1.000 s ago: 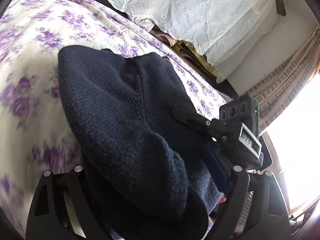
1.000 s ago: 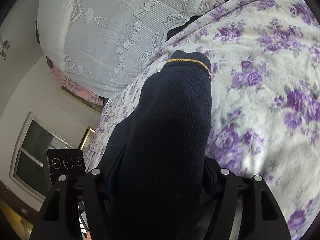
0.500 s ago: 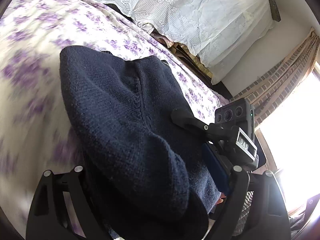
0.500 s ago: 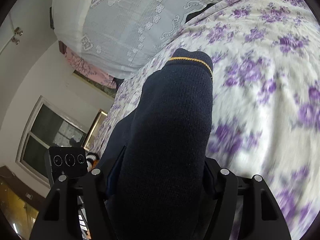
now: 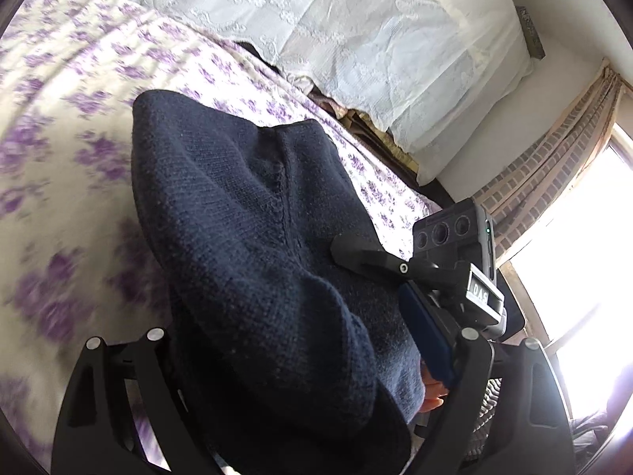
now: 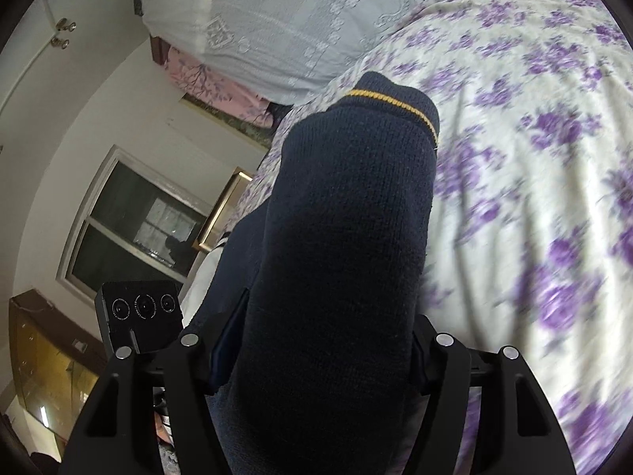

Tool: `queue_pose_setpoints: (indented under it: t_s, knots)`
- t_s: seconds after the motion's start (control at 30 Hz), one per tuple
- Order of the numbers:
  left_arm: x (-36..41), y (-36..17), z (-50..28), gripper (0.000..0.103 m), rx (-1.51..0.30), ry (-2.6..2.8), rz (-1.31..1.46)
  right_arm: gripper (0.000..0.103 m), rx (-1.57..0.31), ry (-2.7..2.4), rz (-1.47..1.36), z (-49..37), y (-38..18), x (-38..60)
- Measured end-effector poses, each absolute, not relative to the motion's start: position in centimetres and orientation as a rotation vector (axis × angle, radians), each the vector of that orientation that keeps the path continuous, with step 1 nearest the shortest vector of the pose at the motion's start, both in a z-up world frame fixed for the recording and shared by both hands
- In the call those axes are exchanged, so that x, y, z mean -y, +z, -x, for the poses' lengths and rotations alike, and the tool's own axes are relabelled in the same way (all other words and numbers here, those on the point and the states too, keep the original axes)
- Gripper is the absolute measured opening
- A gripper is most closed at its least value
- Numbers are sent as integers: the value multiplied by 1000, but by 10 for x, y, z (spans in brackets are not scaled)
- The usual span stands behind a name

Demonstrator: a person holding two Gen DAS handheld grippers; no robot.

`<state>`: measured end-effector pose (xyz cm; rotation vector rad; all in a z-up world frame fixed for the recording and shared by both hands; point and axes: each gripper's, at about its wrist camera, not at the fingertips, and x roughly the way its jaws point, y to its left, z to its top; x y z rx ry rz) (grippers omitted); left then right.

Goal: Fold small clothes
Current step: 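Lift the navy bundle with the right gripper and carry it across the bed, then carry the navy bundle with the right gripper toward the folded white and orange clothes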

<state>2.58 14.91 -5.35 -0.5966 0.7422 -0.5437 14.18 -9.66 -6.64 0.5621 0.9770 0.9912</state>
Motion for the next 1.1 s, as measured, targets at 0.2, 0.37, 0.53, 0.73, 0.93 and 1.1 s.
queue_pose_setpoints:
  t_s: [0.2,0.37,0.53,0.73,0.93,1.1]
  knots:
    - [-169,-45,9,84,-717,-489,582,68,-1006,1044,-549,-112,-56,67]
    - [-193,-39,32,84,-683,-447,588,68,-1031,1080,-528,-96,-48,37]
    - [-221,-28,55,84,-634,-400,593,68,-1038,1121,-497,-83,-32,6]
    - [-259,-12,79,85,-571,-340,595,68,-1036,1178,-434,-82,-4,-47]
    - [-293,2,101,85,-522,-279,592,68,-1042,1248,-399,-76,15,-89]
    - [-317,17,116,85,-473,-242,593,68,-1031,1296,-370,-74,33,-121]
